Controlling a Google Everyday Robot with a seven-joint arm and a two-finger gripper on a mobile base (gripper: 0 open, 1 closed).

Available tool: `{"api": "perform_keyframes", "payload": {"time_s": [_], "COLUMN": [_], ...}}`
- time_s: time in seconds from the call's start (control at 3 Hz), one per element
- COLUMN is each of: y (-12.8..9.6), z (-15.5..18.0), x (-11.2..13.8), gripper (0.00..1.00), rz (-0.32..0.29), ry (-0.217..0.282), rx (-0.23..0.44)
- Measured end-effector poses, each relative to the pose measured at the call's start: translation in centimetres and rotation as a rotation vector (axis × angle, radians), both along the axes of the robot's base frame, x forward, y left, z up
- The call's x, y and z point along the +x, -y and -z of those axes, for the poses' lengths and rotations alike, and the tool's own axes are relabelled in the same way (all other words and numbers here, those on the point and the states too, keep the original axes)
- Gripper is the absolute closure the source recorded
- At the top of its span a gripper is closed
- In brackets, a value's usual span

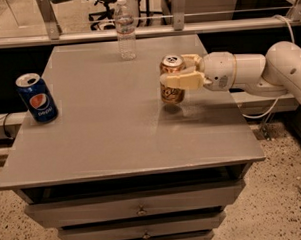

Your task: Place orange can upright

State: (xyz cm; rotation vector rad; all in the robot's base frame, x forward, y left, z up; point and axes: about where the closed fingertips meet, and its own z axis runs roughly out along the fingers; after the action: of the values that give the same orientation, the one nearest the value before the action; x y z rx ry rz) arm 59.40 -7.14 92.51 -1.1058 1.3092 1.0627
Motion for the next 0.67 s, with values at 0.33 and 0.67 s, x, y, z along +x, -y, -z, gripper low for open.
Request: {"api": "perform_keyframes", "payload": {"time_s": [0.33, 0.67], "y": [-0.06, -0.27], "z": [0.96, 1.42], "x": [-0.16, -0.12], "gripper": [0.33, 0.10], "rz": [0.006, 0.008], "ry": [0.001, -0.001], "rx": [0.041, 0.052]}}
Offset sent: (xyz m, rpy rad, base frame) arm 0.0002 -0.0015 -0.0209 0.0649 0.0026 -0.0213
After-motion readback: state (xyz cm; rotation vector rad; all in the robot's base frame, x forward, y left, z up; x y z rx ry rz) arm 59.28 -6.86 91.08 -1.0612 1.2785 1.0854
